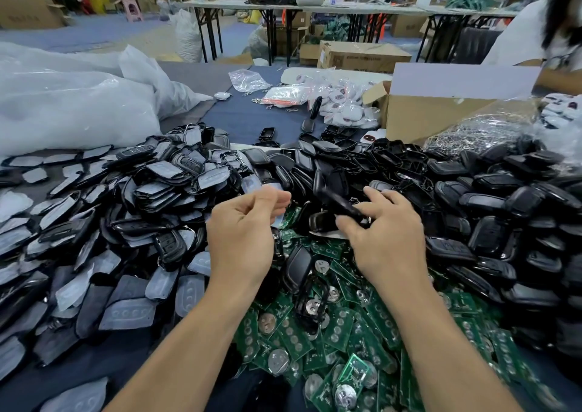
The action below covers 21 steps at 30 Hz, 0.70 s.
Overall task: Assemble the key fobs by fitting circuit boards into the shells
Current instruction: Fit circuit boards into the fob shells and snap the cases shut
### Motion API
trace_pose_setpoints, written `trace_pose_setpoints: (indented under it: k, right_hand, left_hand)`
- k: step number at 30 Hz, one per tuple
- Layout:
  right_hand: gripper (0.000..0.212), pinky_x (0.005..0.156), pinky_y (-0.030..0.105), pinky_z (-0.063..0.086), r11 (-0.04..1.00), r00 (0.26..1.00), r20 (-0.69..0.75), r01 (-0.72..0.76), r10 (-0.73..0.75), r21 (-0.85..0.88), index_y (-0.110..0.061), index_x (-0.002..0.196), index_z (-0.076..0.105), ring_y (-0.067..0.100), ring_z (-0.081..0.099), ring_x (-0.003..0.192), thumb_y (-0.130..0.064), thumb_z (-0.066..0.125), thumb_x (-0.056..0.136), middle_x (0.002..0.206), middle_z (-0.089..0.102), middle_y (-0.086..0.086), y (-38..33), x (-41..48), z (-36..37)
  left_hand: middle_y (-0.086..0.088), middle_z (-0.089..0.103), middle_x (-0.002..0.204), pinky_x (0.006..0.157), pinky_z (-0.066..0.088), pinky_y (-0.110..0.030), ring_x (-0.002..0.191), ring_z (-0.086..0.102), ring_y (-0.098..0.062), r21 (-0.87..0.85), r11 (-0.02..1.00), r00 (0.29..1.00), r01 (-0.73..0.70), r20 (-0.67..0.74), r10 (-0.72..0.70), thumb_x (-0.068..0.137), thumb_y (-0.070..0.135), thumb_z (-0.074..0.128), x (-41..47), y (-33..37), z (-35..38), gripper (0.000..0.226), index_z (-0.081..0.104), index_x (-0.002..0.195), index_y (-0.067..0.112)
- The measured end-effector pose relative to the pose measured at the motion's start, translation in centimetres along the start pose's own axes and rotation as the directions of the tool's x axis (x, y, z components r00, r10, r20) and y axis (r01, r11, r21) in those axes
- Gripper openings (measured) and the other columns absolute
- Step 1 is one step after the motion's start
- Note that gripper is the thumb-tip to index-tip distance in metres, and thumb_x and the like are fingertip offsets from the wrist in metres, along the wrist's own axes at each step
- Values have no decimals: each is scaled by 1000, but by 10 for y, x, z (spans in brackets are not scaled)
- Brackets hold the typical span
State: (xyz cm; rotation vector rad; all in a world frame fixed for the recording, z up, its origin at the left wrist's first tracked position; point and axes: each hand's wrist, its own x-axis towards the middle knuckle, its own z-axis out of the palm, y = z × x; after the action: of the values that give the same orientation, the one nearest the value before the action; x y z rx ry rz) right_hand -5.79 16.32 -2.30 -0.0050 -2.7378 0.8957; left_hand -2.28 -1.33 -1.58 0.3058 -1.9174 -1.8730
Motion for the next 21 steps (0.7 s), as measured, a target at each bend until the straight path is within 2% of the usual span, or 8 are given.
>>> trace_pose_setpoints:
  k: [3,5,6,8,11,14,17,21]
  right_hand:
    - [19,105,44,44,999,990,-143,-7,14,53,-26,89,84,23,66,108,-43,84,80,112,78,-3,-4,-7,-5]
    - [23,89,36,41,999,960,-276,-37,38,11,-26,73,79,10,51,66,-47,84,78,71,73,-6,-7,-10,-6]
    - [25,86,34,38,998,949,-309,-63,55,-14,-26,72,78,6,40,62,-49,82,80,62,67,-6,-8,-10,-7]
    - [24,85,38,46,995,943,-319,-100,92,-8,-26,79,78,11,44,63,-48,76,87,61,65,-6,-6,-9,-8]
    - [13,70,44,57,987,936,-346,-9,66,162,-25,95,77,23,63,64,-36,70,96,66,66,-8,-6,-11,-10]
    - [8,54,33,53,913,963,-269,115,-6,391,-31,92,78,10,60,55,-32,70,93,63,67,-10,-14,-13,-11]
    - [18,55,39,48,785,999,-39,36,-15,618,-23,78,78,26,56,55,-38,70,84,61,68,2,-24,-17,-4]
    - [41,56,35,44,612,990,139,-101,-14,784,-6,76,77,20,55,57,-42,66,92,71,70,24,-29,-17,-3]
  left_hand:
    - [14,80,86,89,60,-35,86,76,-3,91,995,999,-37,16,35,101,38,62,-3,1,1,29,84,82,34]
    - [3,80,82,85,63,-37,81,77,-11,155,985,997,-75,42,69,93,48,61,-5,2,2,25,82,80,46]
    - [-7,78,81,83,63,-39,77,76,-18,205,973,994,-102,63,91,89,54,59,-6,2,2,24,80,79,49]
    - [-10,76,83,80,63,-41,69,71,-17,307,941,988,-142,99,117,86,58,58,-8,1,2,27,79,79,43]
    - [27,76,83,78,60,-22,81,71,6,369,915,983,-164,134,122,92,40,72,-11,4,2,14,78,88,53]
    - [56,58,99,93,42,1,105,57,27,422,868,956,-262,234,175,84,27,84,-13,5,1,54,66,127,56]
    - [57,48,119,101,26,6,122,42,32,414,816,897,-403,354,264,78,8,86,-16,4,3,87,51,141,56]
    - [57,54,104,93,37,3,105,56,27,407,802,888,-436,337,312,83,8,83,-15,-2,3,75,56,137,53]
